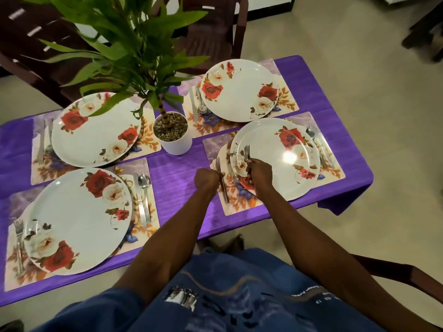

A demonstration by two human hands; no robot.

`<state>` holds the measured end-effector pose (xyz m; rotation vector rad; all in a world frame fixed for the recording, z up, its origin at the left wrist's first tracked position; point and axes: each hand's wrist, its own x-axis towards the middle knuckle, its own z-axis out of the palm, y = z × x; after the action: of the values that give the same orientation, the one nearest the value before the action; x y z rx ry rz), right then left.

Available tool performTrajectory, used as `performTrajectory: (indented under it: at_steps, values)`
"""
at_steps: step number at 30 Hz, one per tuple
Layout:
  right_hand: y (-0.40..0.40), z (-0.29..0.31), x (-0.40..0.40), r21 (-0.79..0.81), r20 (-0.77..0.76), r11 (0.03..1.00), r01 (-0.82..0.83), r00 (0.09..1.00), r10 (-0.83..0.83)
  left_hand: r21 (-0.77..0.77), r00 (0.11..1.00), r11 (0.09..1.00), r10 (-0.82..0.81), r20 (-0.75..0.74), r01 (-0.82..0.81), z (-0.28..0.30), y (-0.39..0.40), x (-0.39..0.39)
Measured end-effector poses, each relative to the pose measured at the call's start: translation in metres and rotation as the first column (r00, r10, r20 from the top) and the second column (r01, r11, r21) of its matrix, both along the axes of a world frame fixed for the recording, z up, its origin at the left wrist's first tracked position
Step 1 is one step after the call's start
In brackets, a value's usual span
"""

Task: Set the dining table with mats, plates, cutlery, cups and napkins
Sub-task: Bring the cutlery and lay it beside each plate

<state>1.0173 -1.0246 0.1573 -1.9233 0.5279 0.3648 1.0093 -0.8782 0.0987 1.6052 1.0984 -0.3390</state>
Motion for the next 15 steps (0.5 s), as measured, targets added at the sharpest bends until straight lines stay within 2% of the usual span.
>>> performTrajectory:
  at_steps: [4, 9, 15]
  values:
    - [0.003, 0.008, -0.009, -0.003, -0.016, 1.000, -0.016, 1.000, 0.016, 0.028, 0.996, 0.996, -0.085, 0.037, 0.084, 0.002, 0.003, -0.005]
    - [0.009, 0.025, -0.022, 0.134, -0.093, 0.986, 0.096, 0.992, -0.084, 0.095, 0.987, 0.985, -0.150, 0.054, 0.145, 0.004, 0.003, -0.008]
    - [0.014, 0.027, -0.025, 0.132, -0.096, 0.984, 0.118, 0.990, -0.106, 0.128, 0.979, 0.972, -0.201, 0.035, 0.195, -0.003, 0.003, -0.006]
